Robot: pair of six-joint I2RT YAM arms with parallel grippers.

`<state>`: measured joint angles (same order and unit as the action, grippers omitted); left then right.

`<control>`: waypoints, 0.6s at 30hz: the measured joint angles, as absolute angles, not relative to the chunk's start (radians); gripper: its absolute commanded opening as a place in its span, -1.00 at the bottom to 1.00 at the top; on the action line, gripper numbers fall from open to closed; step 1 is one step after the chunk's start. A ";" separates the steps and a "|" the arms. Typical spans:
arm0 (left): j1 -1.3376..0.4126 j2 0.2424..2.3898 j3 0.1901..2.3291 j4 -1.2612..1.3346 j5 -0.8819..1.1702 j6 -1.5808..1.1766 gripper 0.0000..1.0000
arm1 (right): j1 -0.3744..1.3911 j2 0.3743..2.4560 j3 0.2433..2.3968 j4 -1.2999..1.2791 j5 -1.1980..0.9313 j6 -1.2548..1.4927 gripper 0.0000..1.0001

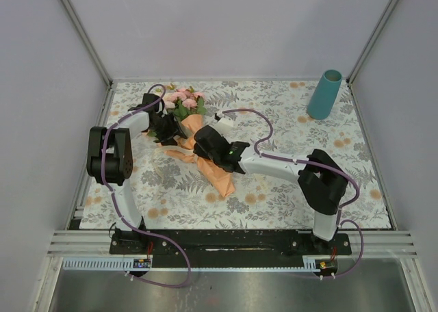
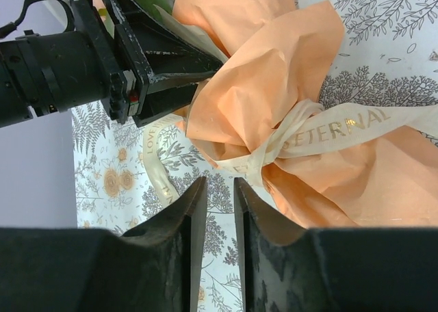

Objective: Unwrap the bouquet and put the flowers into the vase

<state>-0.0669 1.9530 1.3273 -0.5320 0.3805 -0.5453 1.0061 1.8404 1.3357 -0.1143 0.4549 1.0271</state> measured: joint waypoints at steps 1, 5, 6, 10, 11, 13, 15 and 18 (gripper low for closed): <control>-0.067 1.953 1.327 -0.532 0.380 -0.545 0.11 | 1.006 1.846 1.342 -0.119 0.455 1.031 -0.31; -0.069 1.953 1.327 -0.532 0.379 -0.542 0.11 | 1.006 1.888 1.375 -0.130 0.452 1.046 -0.32; -0.069 1.953 1.327 -0.531 0.379 -0.542 0.11 | 1.006 1.903 1.385 -0.134 0.451 1.050 -0.32; -0.069 1.953 1.327 -0.532 0.379 -0.542 0.11 | 1.006 1.945 1.402 -0.151 0.451 1.063 -0.28; -0.069 1.953 1.327 -0.532 0.379 -0.542 0.11 | 1.006 1.953 1.402 -0.160 0.451 1.067 -0.28; -0.069 1.953 1.327 -0.532 0.379 -0.541 0.11 | 1.006 1.961 1.402 -0.171 0.451 1.069 -0.30; -0.069 1.953 1.328 -0.532 0.379 -0.542 0.11 | 1.006 1.962 1.402 -0.176 0.451 1.069 -0.30; -0.069 1.953 1.328 -0.531 0.379 -0.542 0.11 | 1.006 1.962 1.405 -0.182 0.453 1.060 -0.25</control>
<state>-0.0692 1.9526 1.3277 -0.5312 0.3794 -0.5415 1.0061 1.9621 1.4048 -0.1818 0.4534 1.0595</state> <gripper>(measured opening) 0.551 0.350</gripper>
